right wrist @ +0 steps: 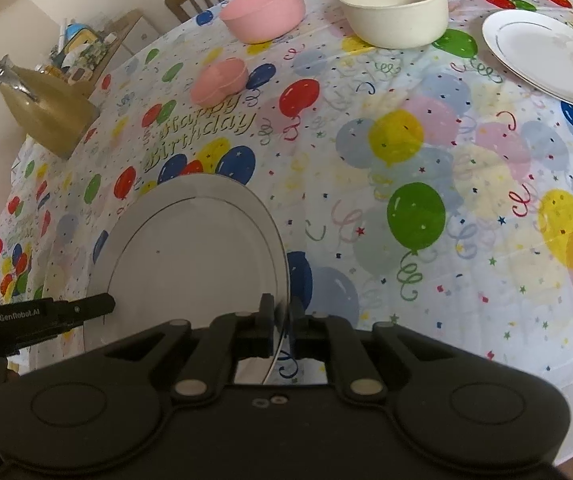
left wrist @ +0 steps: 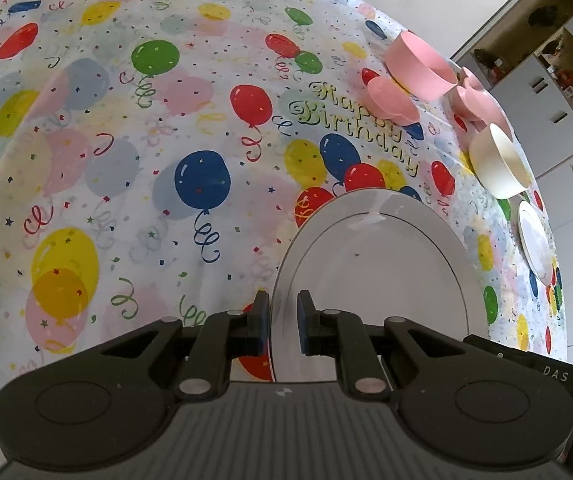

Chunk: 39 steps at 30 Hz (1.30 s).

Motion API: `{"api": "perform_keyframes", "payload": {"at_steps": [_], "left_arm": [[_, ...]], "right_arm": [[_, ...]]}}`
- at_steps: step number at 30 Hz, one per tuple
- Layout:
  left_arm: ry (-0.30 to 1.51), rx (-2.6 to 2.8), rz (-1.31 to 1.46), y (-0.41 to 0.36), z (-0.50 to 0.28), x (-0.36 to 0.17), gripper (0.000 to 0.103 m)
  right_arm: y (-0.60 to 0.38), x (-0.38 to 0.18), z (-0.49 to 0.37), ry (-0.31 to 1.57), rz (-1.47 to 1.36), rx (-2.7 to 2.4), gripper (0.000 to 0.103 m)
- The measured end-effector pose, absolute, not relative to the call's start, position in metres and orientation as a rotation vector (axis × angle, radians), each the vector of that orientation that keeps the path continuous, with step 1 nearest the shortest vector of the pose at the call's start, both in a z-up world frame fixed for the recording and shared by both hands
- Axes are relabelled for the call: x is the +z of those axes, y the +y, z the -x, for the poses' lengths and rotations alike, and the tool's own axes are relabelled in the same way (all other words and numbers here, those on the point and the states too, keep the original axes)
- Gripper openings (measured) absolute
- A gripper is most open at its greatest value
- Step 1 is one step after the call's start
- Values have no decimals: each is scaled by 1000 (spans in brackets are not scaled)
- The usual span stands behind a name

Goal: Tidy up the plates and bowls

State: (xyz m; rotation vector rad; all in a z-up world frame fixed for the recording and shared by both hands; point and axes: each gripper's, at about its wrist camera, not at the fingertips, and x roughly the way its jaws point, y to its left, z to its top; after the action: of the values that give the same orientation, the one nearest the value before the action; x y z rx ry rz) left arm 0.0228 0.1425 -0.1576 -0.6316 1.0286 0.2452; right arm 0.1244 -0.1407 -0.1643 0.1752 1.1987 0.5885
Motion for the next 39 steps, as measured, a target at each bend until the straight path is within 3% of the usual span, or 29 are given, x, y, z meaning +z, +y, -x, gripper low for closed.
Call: {"api": "perform_keyframes", "payload": {"at_steps": [25, 29, 33, 35, 39], "left_arm": [[888, 203, 421, 119, -8, -101, 15], [852, 168, 387, 109, -7, -87, 19], [824, 133, 368, 100, -7, -76, 21], [813, 119, 361, 96, -7, -72, 25], [794, 92, 344, 87, -7, -64, 34]], "right_arm": [[-136, -110, -92, 981, -71, 556, 37], [-136, -94, -81, 908, -47, 553, 50], [-139, -80, -71, 854, -40, 551, 55], [-140, -74, -66, 831, -40, 546, 64], [-144, -63, -57, 784, -32, 538, 66]]}}
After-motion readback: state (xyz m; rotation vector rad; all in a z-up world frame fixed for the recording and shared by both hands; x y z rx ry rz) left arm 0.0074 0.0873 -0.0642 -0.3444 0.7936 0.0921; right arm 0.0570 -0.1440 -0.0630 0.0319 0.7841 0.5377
